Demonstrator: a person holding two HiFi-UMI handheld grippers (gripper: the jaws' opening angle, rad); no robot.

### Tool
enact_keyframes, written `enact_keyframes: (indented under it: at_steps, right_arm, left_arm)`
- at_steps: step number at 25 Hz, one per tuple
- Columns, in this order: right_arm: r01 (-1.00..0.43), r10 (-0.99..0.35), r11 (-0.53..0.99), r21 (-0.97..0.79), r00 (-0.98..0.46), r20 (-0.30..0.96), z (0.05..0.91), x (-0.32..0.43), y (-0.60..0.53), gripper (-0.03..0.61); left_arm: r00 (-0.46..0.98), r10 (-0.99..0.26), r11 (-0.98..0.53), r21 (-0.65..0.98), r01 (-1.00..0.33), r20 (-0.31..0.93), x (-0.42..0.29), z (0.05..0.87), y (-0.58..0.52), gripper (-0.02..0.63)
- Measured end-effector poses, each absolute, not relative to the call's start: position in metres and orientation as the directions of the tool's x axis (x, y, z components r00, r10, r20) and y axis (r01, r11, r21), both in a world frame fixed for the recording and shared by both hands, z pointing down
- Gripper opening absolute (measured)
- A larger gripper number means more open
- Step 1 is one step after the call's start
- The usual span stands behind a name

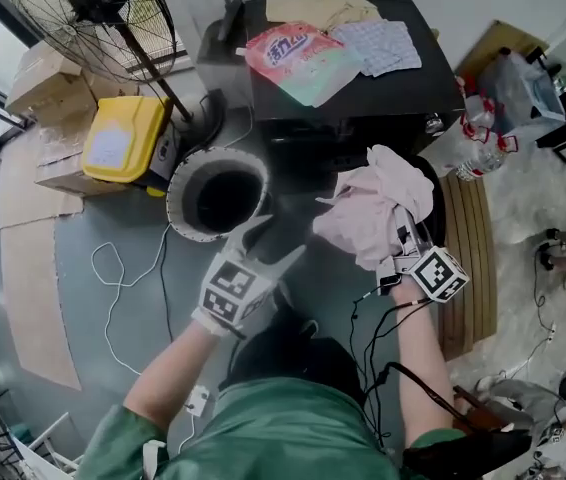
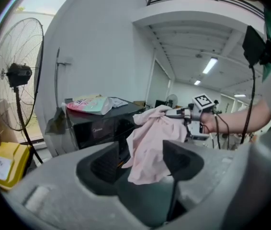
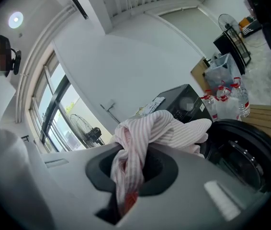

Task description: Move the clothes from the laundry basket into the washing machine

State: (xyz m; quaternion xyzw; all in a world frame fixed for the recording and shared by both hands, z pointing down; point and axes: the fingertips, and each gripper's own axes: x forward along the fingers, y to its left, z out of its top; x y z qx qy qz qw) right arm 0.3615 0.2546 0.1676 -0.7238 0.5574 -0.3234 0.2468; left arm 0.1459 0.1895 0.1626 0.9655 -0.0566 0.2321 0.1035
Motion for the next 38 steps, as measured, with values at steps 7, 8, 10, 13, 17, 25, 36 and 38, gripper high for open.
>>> enact_keyframes:
  at_steps: [7,8,10,13,17,25,36,38]
  right_arm:
    - [-0.54,-0.961,-0.261,-0.8,0.224,0.162,0.209,0.391,0.226,0.029]
    - [-0.527,-0.962,-0.256,-0.81,0.225,0.158,0.215,0.395,0.221,0.029]
    - [-0.504,-0.96,-0.263,-0.823,0.225,0.169,0.229,0.403,0.213,0.031]
    - [-0.492,-0.962,-0.263,-0.83,0.203,0.185,0.252,0.414,0.201,0.029]
    - [-0.512,-0.982,-0.186,-0.838,0.132,0.137,0.276,0.427,0.176,0.029]
    - [-0.489,-0.985,-0.17,-0.856,0.096,0.141,0.358,0.452,0.148,0.031]
    - [-0.462,-0.99,-0.134,-0.877,0.098,0.1,0.471,0.476,0.097,0.031]
    - [-0.457,-0.99,-0.128,-0.88,0.107,0.089,0.491,0.483,0.086,0.031]
  left_arm:
    - [0.889,-0.052,-0.973,0.177,-0.148,0.456,0.171,0.176,0.165,0.287]
    - [0.889,-0.062,-0.972,0.174,-0.156,0.453,0.174,0.176,0.161,0.287]
    - [0.885,-0.088,-0.97,0.164,-0.181,0.458,0.18,0.179,0.153,0.287]
    - [0.876,-0.13,-0.962,0.155,-0.226,0.465,0.192,0.189,0.143,0.287]
    - [0.872,-0.176,-0.951,0.149,-0.27,0.457,0.21,0.204,0.137,0.287]
    - [0.87,-0.239,-0.944,0.107,-0.312,0.431,0.244,0.254,0.127,0.287]
    - [0.874,-0.259,-0.945,0.077,-0.317,0.412,0.271,0.354,0.105,0.287]
    - [0.875,-0.258,-0.946,0.077,-0.315,0.409,0.274,0.374,0.099,0.287]
